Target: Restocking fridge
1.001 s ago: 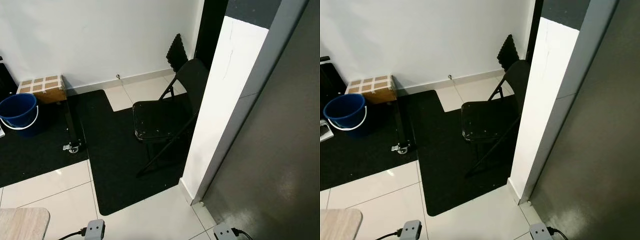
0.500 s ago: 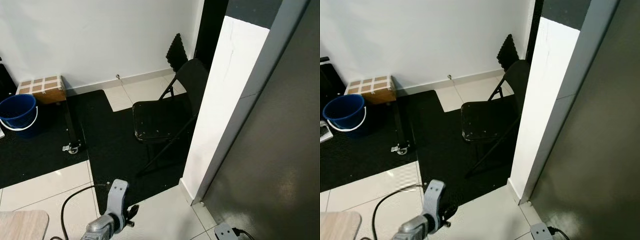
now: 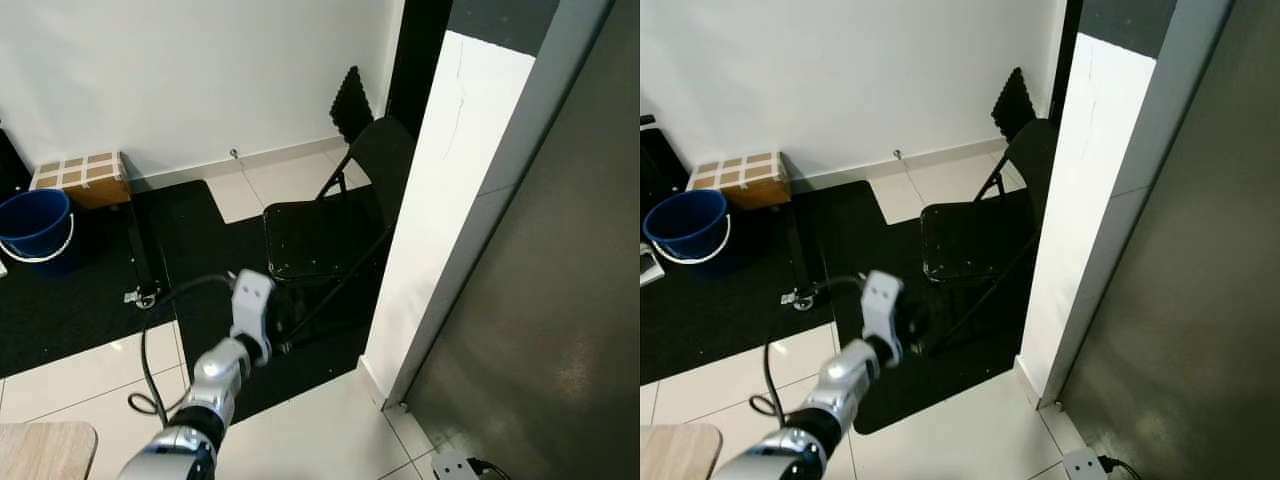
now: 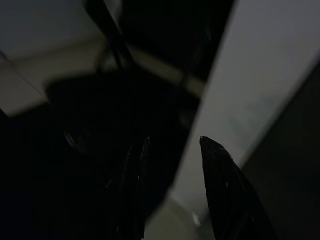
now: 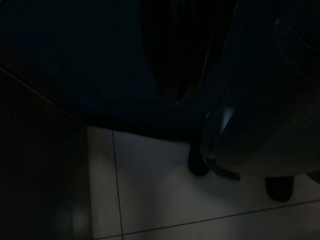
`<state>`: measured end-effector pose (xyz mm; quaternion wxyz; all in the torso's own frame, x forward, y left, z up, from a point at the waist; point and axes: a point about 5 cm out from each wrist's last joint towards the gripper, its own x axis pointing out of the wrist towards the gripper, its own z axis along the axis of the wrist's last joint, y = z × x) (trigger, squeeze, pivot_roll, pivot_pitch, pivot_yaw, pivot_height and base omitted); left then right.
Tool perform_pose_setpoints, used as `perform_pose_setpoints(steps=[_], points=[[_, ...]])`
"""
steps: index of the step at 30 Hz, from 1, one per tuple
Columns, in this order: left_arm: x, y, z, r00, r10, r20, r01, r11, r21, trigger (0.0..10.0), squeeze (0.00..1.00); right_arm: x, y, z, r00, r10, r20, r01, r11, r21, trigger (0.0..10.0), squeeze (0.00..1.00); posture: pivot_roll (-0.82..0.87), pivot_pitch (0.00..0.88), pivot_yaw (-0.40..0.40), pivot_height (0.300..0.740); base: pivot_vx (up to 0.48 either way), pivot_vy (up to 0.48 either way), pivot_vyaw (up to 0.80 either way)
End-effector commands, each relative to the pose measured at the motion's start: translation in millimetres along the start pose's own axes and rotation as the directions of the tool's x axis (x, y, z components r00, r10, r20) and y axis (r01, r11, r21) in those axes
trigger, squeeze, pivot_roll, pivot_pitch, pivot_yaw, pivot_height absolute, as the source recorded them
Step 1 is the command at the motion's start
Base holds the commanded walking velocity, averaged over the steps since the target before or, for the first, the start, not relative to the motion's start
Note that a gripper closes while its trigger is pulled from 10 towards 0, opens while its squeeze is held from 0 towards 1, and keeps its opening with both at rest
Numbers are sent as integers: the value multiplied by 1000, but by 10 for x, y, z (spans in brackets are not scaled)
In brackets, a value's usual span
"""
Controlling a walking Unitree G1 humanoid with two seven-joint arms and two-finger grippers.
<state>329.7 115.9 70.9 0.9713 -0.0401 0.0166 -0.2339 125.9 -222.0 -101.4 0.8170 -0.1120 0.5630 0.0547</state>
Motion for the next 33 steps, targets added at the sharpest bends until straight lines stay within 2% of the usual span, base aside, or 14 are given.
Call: perform_pose_setpoints(steps=[1, 2, 3, 6, 7, 9, 11, 15, 18, 20, 28, 33], points=[[-12, 213, 211, 993, 87, 85, -90, 995, 29, 10000, 0, 0, 2, 12, 1000, -1, 12, 1, 1000, 5, 10000, 0, -29, 0, 16, 740, 0, 0, 0], [-11, 283, 305, 985, 124, 116, -131, 990, 53, 10000, 0, 1, -1, 23, 1000, -1, 18, 1, 1000, 10, 10000, 0, -29, 0, 16, 740, 0, 0, 0], [-11, 283, 305, 985, 124, 116, -131, 990, 53, 10000, 0, 1, -1, 23, 1000, -1, 18, 1, 1000, 10, 10000, 0, -29, 0, 16, 740, 0, 0, 0], [-16, 405, 521, 965, 181, 190, -203, 973, 106, 10000, 0, 1, -5, 40, 1000, 0, 27, -1, 1000, 19, 10000, 0, -29, 0, 16, 740, 0, 0, 533], [-16, 405, 521, 965, 181, 190, -203, 973, 106, 10000, 0, 1, -5, 40, 1000, 0, 27, -1, 1000, 19, 10000, 0, -29, 0, 16, 740, 0, 0, 800], [-27, 484, 724, 946, 209, 248, -255, 951, 174, 10000, 0, 2, -4, 54, 999, 4, 33, -5, 1000, 24, 10000, 0, -29, 0, 16, 740, 0, 0, 797], [-43, 535, 853, 928, 237, 286, -301, 931, 208, 10000, 0, 1, -9, 59, 999, 5, 37, -6, 1000, 28, 10000, 0, -23, 0, 13, 740, 0, 0, 791], [-67, 561, 1048, 905, 247, 346, -338, 912, 233, 10000, 0, 1, -9, 61, 999, 5, 39, -7, 999, 33, 10000, 0, -23, 0, 13, 740, 0, 0, 781], [-68, 555, 1092, 900, 246, 359, -344, 908, 238, 10000, 0, 1, -10, 63, 999, 6, 40, -7, 999, 35, 10000, 0, -21, 0, 14, 740, 0, 0, 781], [-84, 522, 1177, 888, 243, 390, -363, 892, 270, 10000, 0, 1, -8, 66, 999, 8, 43, -10, 999, 41, 10000, 0, -21, 0, 14, 740, 0, 0, 781], [-147, 486, 1273, 861, 285, 421, -429, 850, 304, 10000, 0, 2, 2, 66, 999, 14, 45, -16, 999, 44, 10000, 0, -19, 0, 14, 740, 0, 0, 781], [-160, 470, 1293, 858, 298, 418, -441, 845, 303, 10000, 0, 2, 4, 62, 999, 16, 43, -18, 999, 43, 10000, 0, -19, 0, 14, 740, 0, 0, 781]])
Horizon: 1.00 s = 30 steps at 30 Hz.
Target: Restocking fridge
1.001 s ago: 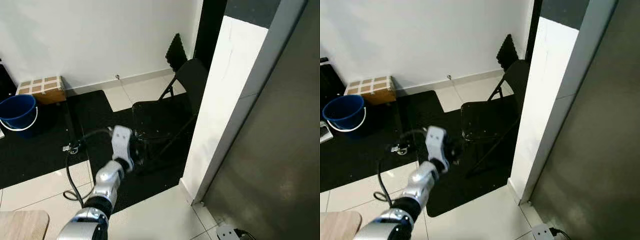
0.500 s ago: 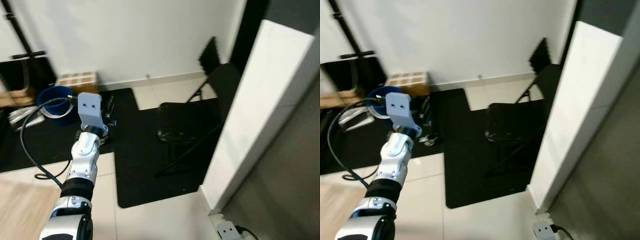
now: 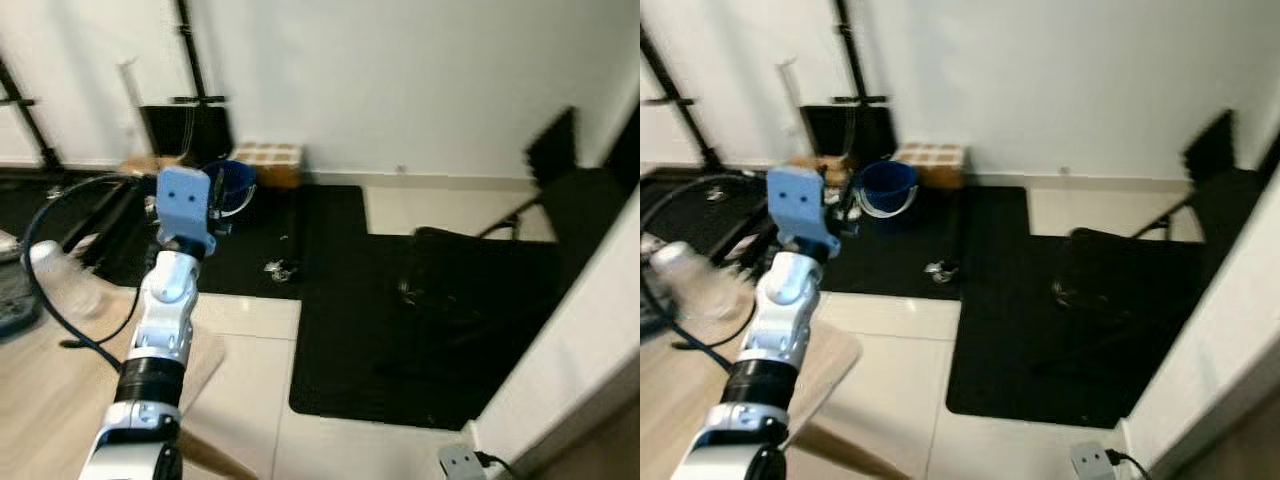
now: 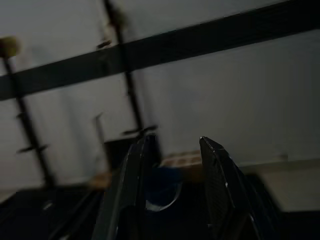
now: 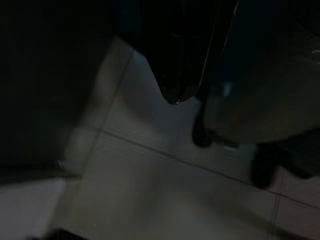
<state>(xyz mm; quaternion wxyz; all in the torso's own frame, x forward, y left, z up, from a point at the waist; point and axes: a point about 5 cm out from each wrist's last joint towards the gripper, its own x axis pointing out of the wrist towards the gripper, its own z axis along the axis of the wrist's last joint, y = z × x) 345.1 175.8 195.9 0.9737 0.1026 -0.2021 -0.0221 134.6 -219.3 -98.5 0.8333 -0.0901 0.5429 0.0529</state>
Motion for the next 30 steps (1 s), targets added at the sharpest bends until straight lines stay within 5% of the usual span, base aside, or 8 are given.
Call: perform_pose_setpoints(steps=[1, 13, 26, 27, 30], points=[[-14, -18, 10, 1000, -15, -7, 15, 1000, 23, 10000, 0, -4, -1, -33, 1000, 1, -10, -1, 1000, 4, 10000, 0, -19, 0, 14, 740, 0, 0, 781], [75, 64, 305, 998, 17, 67, -17, 1000, -8, 10000, 0, -9, -33, -44, 1000, -18, -16, 18, 1000, -15, 10000, 0, -17, 0, 9, 740, 0, 0, 663], [91, 306, 152, 996, 85, -25, -86, 995, -57, 10000, 0, -11, -4, -89, 1000, -14, -27, 13, 1000, -8, 10000, 0, -22, 0, 11, 740, 0, 0, 0], [94, 327, 140, 995, 90, -30, -92, 994, -63, 10000, 1000, -12, -2, -98, 1000, -13, -29, 13, 1000, -7, 10000, 0, -24, 0, 12, 740, 0, 0, 0], [105, 405, 138, 994, 106, -35, -108, 992, -62, 10000, 1000, -16, -5, -121, 999, -14, -33, 14, 1000, -2, 10000, 0, -31, 0, 15, 740, 0, 0, 0]])
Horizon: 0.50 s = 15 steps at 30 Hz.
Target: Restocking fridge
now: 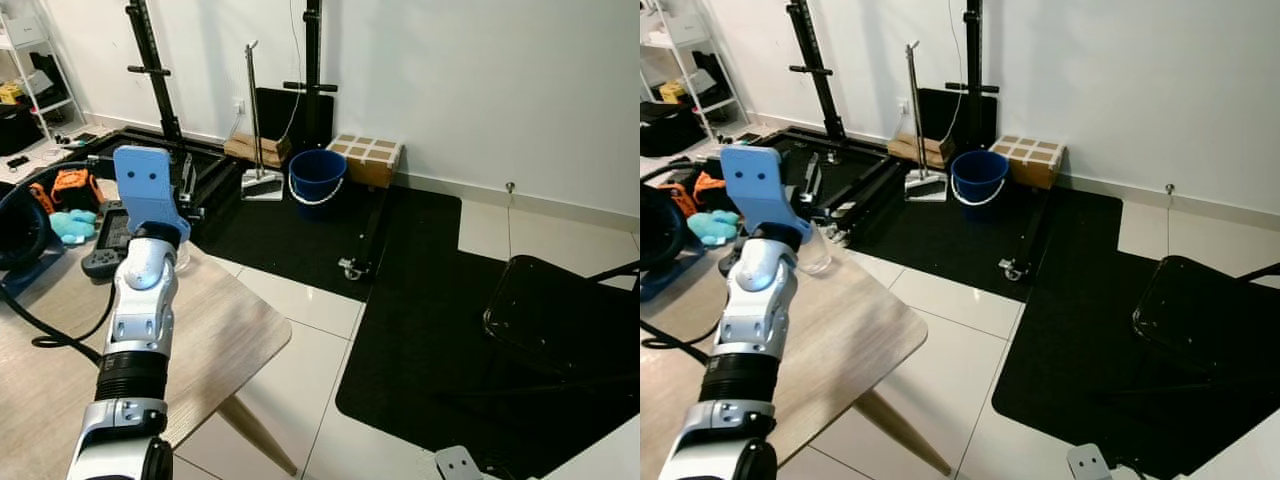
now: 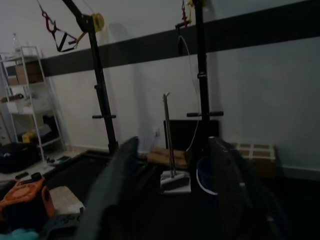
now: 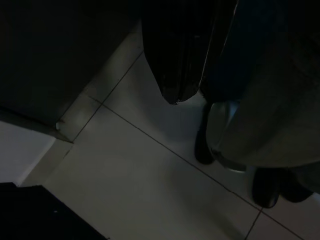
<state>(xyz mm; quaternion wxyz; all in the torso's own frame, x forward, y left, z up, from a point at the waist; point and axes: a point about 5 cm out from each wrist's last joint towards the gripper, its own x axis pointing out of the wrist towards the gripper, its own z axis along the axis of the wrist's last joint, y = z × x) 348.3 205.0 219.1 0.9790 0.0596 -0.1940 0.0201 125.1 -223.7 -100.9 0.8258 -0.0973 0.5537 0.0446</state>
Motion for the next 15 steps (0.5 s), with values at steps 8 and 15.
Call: perform_pose_setpoints(steps=[8, 15], points=[[59, 378, -66, 996, 68, -60, -66, 997, 35, 10000, 1000, -23, -4, -147, 1000, 3, -31, -3, 1000, 2, 10000, 0, -35, 0, 10, 740, 0, 0, 0], [83, 568, -132, 989, 101, -109, -99, 995, 30, 10000, 255, -43, 4, -245, 999, 19, -38, -20, 1000, -24, 10000, 0, -39, 4, 8, 740, 0, 0, 75]])
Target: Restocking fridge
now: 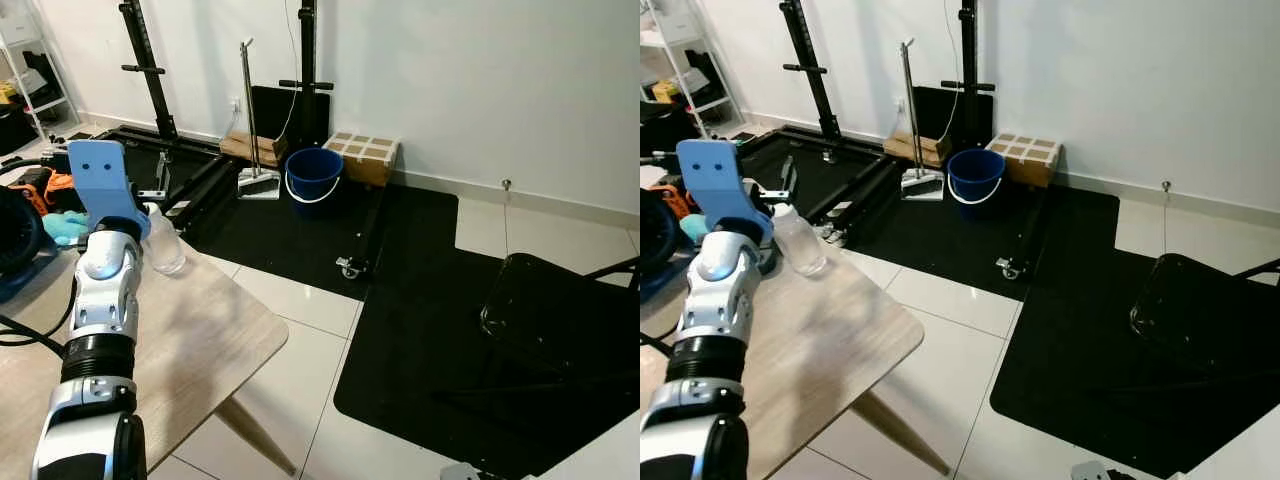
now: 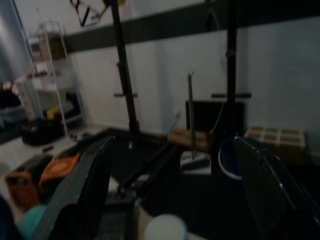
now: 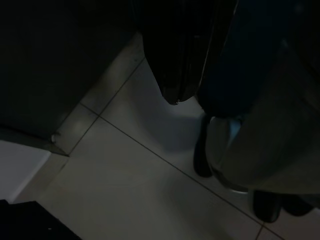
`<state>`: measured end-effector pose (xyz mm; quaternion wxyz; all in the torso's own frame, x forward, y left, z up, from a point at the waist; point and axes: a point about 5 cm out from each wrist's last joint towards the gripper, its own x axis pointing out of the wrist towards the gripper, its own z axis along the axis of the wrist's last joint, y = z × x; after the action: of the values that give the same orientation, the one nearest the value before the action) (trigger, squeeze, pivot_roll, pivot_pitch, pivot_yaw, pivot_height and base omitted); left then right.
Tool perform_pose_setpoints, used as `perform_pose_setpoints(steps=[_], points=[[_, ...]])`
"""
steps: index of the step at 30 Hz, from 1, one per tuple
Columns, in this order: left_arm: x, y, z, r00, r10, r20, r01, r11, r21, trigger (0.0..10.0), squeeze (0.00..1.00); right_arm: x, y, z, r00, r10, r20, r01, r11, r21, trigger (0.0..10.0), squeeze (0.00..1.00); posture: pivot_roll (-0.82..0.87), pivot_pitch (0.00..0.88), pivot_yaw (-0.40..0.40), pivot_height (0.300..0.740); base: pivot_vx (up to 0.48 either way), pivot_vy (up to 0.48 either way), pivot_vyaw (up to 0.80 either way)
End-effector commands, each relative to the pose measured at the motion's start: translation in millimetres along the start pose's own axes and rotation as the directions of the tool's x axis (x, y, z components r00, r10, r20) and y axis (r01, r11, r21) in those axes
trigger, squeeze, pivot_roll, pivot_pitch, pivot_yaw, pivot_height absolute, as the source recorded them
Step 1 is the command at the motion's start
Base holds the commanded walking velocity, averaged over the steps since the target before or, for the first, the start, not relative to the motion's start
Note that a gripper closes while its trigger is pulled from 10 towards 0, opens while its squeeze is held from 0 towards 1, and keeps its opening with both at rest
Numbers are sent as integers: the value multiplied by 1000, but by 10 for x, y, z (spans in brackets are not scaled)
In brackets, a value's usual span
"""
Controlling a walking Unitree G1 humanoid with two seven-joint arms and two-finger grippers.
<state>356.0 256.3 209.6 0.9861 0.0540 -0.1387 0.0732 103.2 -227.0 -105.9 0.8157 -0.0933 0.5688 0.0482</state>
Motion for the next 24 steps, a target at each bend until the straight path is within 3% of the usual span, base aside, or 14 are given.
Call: perform_pose_setpoints(steps=[1, 2, 11, 17, 19, 24], points=[[43, 77, 55, 1000, -1, 7, 1, 1000, 15, 10000, 255, -9, -11, -38, 1000, 5, -8, -5, 999, -41, 10000, 0, -39, 7, 8, 740, 0, 0, 525], [52, 84, 68, 1000, -5, 10, 4, 1000, 10, 10000, 0, -12, -13, -53, 1000, 6, -10, -6, 999, -37, 10000, 0, -39, 14, 8, 740, 0, 0, 794], [145, 36, 244, 997, -49, 68, 48, 999, 21, 10000, 0, -21, -19, -97, 1000, -3, -10, 2, 1000, -17, 10000, 0, -32, 41, 9, 740, 0, 0, 794], [182, -13, 318, 993, -75, 96, 74, 997, 17, 10000, 0, -19, -27, -76, 1000, -10, -6, 10, 1000, -19, 10000, 0, -33, 45, 8, 740, 0, 0, 0], [198, -120, 357, 985, -130, 113, 130, 991, 13, 10000, 0, -17, -50, -46, 1000, -21, 1, 21, 1000, -17, 10000, 0, -38, 46, 10, 740, 0, 0, 0], [187, -188, 303, 979, -179, 96, 180, 984, 2, 10000, 0, -21, -84, -26, 999, -41, 15, 42, 999, -8, 10000, 0, -40, 48, 11, 740, 0, 0, 0]])
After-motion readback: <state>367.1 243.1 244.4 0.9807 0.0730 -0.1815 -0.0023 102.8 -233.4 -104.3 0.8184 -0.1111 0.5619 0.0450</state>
